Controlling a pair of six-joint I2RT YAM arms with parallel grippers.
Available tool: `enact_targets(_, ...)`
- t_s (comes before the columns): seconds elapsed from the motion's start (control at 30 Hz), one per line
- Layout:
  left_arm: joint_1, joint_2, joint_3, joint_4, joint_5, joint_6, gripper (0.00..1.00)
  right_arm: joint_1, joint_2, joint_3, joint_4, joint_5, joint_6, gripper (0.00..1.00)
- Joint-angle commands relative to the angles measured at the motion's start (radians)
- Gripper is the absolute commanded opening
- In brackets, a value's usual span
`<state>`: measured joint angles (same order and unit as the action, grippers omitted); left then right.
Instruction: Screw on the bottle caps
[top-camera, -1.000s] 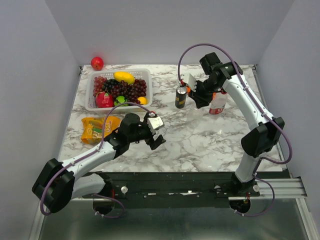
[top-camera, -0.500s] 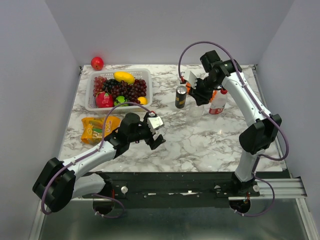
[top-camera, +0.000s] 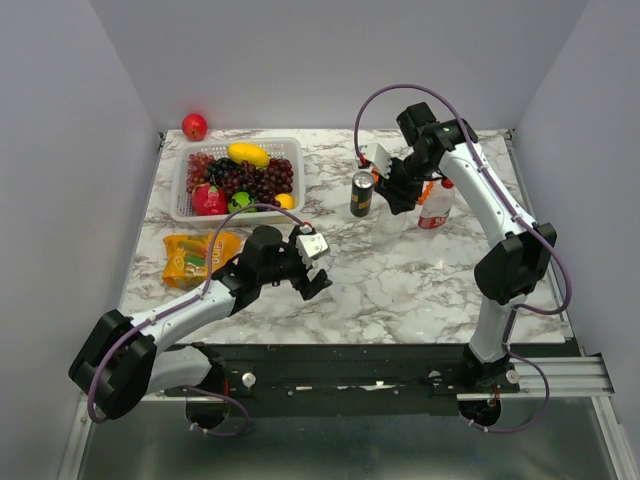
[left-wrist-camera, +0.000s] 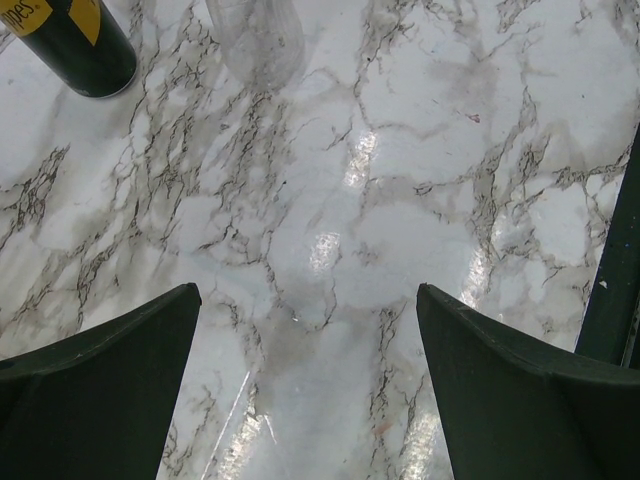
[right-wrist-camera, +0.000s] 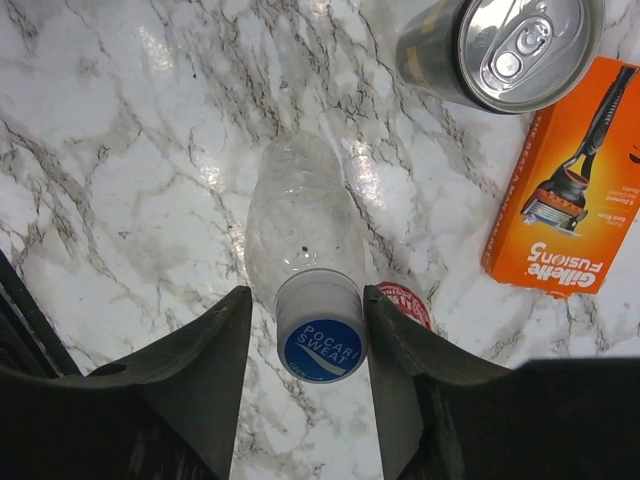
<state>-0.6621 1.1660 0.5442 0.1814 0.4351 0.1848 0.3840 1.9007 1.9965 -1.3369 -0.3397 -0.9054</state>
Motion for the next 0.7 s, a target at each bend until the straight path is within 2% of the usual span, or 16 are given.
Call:
enact_targets(0.0,0.004,0.014,0.026,0.036,0.036,-0.011,0.99,-0.005,0.02,0.041,-0.188,-0.03,0.013,0.58)
enact_targets(0.13,0.004,0.017,0.03,0.041,0.034,-0.01,0.99,-0.005,0.024,0.051,-0.188,-0.036,0.016,0.63)
enact_targets(0.17,0.004,0.021,0.031,0.041,0.036,-0.011,0.99,-0.005,0.027,0.061,-0.186,-0.039,0.014,0.74)
enact_targets(0.47,0.004,0.024,0.034,0.04,0.036,-0.01,0.99,-0.008,0.038,0.094,-0.173,-0.071,0.039,0.99)
enact_targets(0.6,0.007,0.006,0.081,0.026,-0.013,-0.056,0.99,-0.007,0.018,0.2,-0.162,-0.128,0.106,0.99)
enact_targets(0.67,0.021,-0.005,0.115,0.003,-0.057,-0.076,0.99,-0.007,-0.026,0.257,-0.118,-0.15,0.215,1.0)
